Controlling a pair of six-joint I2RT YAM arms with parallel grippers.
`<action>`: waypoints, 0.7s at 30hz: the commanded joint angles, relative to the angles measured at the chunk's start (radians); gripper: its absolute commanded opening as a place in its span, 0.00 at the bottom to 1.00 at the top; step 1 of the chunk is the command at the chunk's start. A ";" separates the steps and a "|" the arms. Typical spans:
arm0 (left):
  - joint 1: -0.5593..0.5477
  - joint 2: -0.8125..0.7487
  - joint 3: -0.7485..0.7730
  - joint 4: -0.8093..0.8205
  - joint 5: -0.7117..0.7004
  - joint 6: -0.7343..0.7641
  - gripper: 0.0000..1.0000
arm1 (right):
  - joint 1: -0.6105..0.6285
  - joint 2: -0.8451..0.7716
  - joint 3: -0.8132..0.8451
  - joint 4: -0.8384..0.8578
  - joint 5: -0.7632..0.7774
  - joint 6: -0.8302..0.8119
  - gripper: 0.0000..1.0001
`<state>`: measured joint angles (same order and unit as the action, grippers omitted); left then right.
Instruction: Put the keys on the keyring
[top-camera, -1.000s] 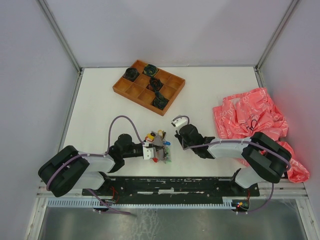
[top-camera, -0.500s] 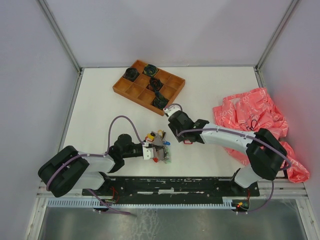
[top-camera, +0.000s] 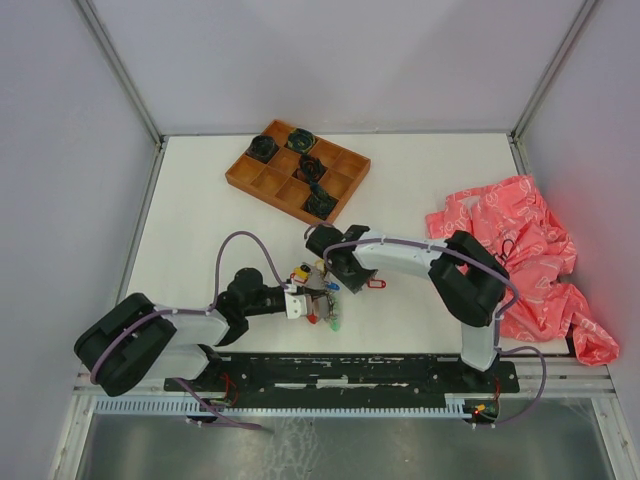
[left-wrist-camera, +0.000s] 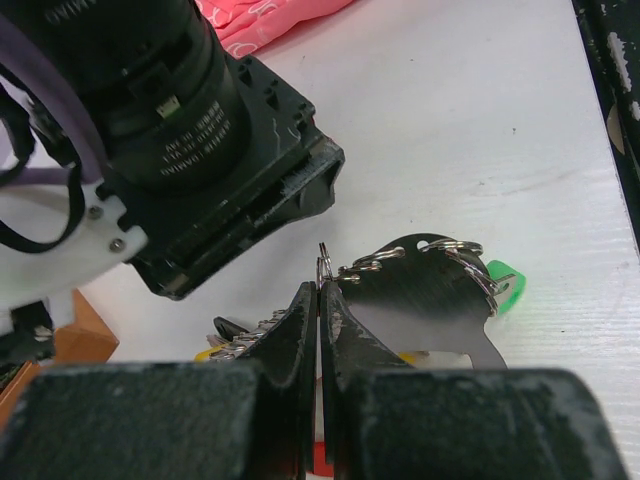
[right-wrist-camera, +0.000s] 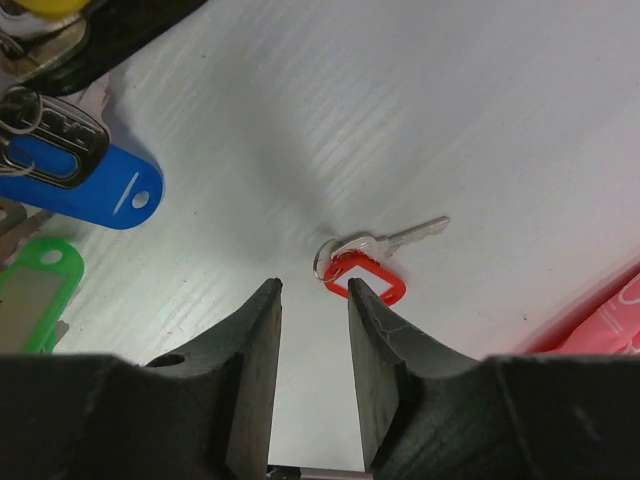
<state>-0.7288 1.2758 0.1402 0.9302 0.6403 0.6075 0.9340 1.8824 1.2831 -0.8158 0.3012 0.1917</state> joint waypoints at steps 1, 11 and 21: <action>-0.004 -0.032 -0.003 0.076 -0.002 -0.026 0.03 | 0.018 0.040 0.079 -0.059 0.059 -0.024 0.39; -0.004 -0.030 0.001 0.072 0.005 -0.028 0.03 | 0.024 0.125 0.111 -0.066 0.125 -0.030 0.29; -0.004 -0.030 0.001 0.070 0.007 -0.028 0.03 | 0.025 0.130 0.101 -0.054 0.142 -0.030 0.08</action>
<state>-0.7288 1.2686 0.1398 0.9298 0.6369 0.6075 0.9623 2.0235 1.3846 -0.8787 0.4088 0.1623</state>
